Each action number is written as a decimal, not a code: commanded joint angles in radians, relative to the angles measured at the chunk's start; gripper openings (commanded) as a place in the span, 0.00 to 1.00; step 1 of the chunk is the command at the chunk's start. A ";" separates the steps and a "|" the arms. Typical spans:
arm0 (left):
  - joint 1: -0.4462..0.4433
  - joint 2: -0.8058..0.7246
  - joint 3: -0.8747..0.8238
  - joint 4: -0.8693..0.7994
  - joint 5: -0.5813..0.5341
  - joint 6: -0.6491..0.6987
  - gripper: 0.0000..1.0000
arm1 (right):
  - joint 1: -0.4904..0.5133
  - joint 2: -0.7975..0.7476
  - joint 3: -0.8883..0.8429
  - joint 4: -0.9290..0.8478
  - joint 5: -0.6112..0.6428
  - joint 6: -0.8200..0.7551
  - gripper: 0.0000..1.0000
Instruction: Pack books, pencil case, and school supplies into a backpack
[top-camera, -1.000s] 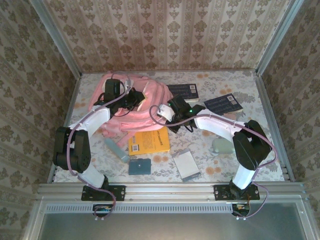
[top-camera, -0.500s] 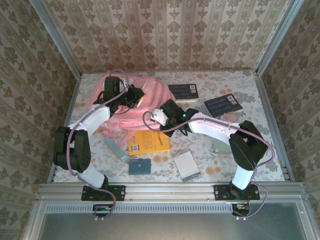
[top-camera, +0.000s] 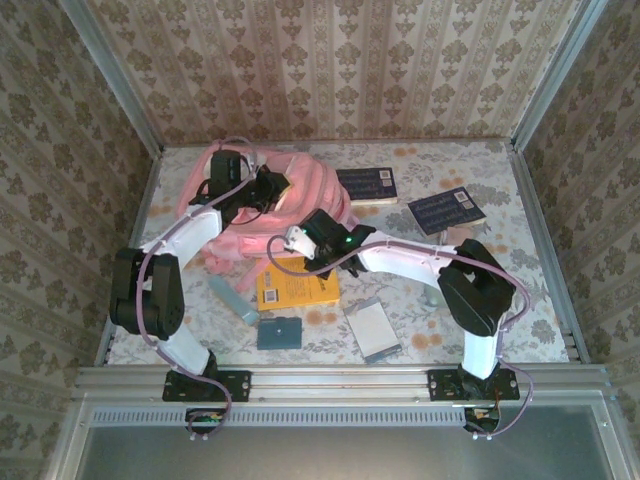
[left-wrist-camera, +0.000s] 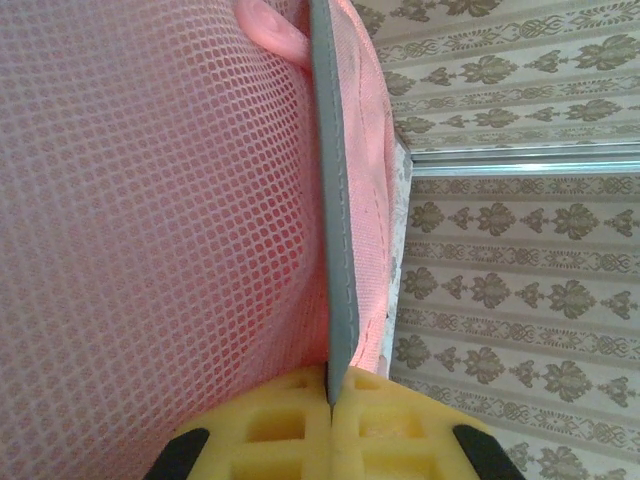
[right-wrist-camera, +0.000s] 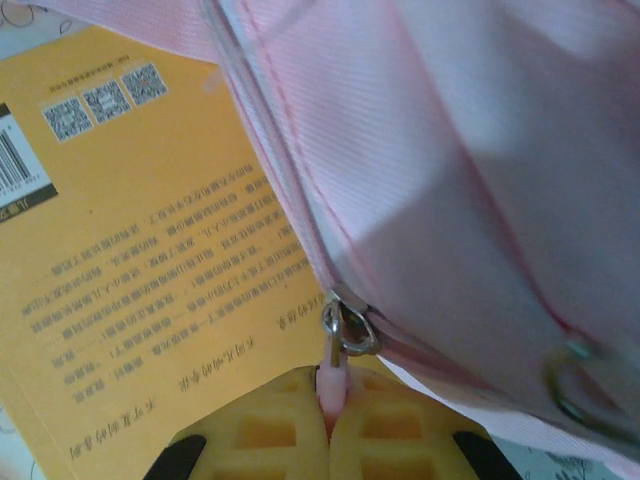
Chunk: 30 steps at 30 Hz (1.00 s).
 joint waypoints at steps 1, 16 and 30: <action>0.005 -0.001 0.059 0.110 -0.035 -0.020 0.00 | 0.046 0.029 0.052 0.047 0.008 -0.001 0.00; -0.018 0.030 0.085 0.105 -0.035 -0.063 0.00 | 0.110 0.173 0.213 0.034 0.153 -0.021 0.01; -0.034 0.042 0.101 0.127 -0.045 -0.130 0.00 | 0.142 0.326 0.421 -0.037 0.271 -0.049 0.06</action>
